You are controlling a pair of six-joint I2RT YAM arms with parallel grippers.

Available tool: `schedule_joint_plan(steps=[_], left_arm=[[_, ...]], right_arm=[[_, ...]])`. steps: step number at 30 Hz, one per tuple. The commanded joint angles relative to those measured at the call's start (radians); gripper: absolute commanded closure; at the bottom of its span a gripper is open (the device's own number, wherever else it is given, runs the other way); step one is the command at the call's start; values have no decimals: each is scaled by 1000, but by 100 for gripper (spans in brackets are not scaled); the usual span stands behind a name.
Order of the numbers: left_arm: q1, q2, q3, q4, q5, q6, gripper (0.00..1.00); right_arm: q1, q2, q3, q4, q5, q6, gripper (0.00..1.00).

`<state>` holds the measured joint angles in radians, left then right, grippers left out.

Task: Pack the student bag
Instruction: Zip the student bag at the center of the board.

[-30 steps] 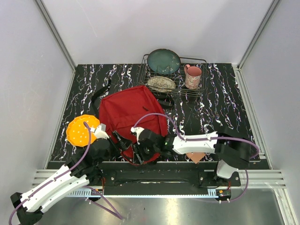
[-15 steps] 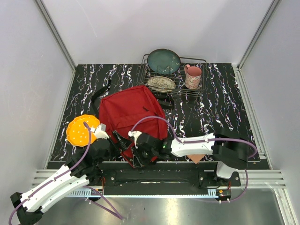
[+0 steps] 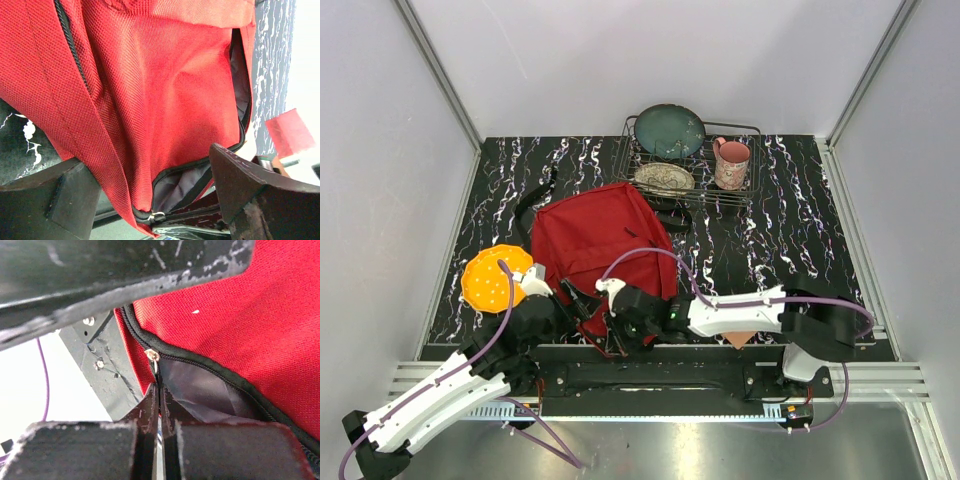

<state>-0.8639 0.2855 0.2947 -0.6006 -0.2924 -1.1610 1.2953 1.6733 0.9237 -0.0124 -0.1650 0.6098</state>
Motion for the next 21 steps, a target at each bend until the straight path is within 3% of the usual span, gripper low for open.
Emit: schedule_joint_plan(steps=[1,8,9,11,12,15,21], left_arm=[[5,1,23,58,-10,-11,16],[5,29,-19,64,-4,-35,37],[3,37,-25,73,-1,-37,49],[3,67,-29,85,1,-39,61],[3,79,-31,88,-2,-37,80],[3,113,-29,90,-10,-43,100],[3,101,-17,42,-56,-51,100]], right_arm=[[16,-102,-5,-16,125,25,100],[16,-158,12,-78,185,19,100],[18,-161,15,-89,180,21,100],[16,-165,21,-106,182,16,100],[16,-172,24,-133,188,12,100],[16,-191,41,-210,238,-2,100],[19,-213,78,-362,311,-25,100]])
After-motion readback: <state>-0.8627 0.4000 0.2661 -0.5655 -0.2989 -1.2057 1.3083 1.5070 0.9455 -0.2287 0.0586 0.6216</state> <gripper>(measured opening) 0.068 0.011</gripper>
